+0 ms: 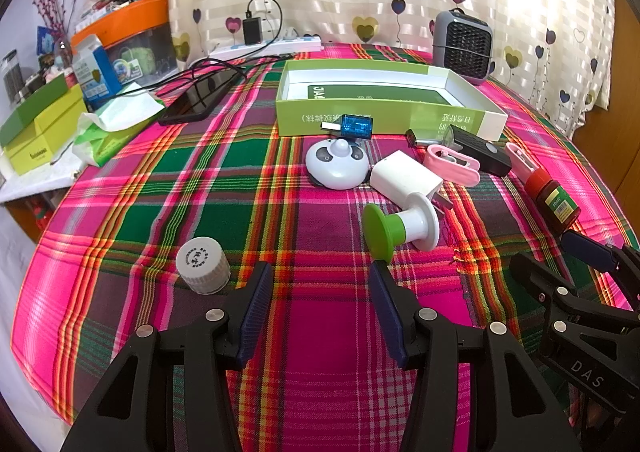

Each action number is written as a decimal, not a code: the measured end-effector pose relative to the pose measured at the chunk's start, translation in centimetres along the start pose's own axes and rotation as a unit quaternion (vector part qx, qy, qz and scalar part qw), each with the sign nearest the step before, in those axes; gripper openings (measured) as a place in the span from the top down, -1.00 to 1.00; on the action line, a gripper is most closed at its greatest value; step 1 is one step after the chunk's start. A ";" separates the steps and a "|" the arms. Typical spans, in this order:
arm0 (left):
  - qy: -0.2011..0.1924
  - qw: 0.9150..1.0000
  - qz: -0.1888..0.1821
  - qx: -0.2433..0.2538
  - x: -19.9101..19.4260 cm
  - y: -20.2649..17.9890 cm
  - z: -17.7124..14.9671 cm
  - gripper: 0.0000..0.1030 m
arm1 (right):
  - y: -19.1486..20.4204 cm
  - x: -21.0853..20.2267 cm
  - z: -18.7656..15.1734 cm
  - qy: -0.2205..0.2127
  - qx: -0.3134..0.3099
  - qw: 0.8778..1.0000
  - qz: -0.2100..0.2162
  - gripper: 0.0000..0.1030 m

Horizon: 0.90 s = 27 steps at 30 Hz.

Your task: Organize rigid objects

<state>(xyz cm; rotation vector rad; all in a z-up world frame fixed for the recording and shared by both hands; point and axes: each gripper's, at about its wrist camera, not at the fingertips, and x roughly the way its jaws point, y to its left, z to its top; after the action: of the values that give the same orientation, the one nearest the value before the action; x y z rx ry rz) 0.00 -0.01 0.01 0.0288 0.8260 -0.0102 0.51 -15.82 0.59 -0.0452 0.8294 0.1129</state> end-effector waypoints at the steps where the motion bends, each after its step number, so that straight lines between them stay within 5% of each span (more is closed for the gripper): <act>1: 0.000 1.000 0.000 0.000 0.0 0.0 0.0 0.05 | 0.0 0.0 0.0 0.000 0.000 1.000 0.000 -0.36; 15: 0.004 1.000 -0.015 0.017 -0.2 0.2 0.0 0.05 | -0.6 -0.1 0.1 0.003 -0.002 1.000 0.009 -0.36; 27: -0.008 0.998 -0.047 0.027 -2.7 1.8 -0.6 0.06 | -4.1 -0.6 -0.2 0.004 0.022 0.999 -0.024 -0.36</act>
<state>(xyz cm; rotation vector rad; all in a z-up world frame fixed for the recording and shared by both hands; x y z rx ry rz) -2.28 1.82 1.62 0.0405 0.8096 -0.1221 0.44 -19.98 0.92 -0.0231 0.8373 0.0498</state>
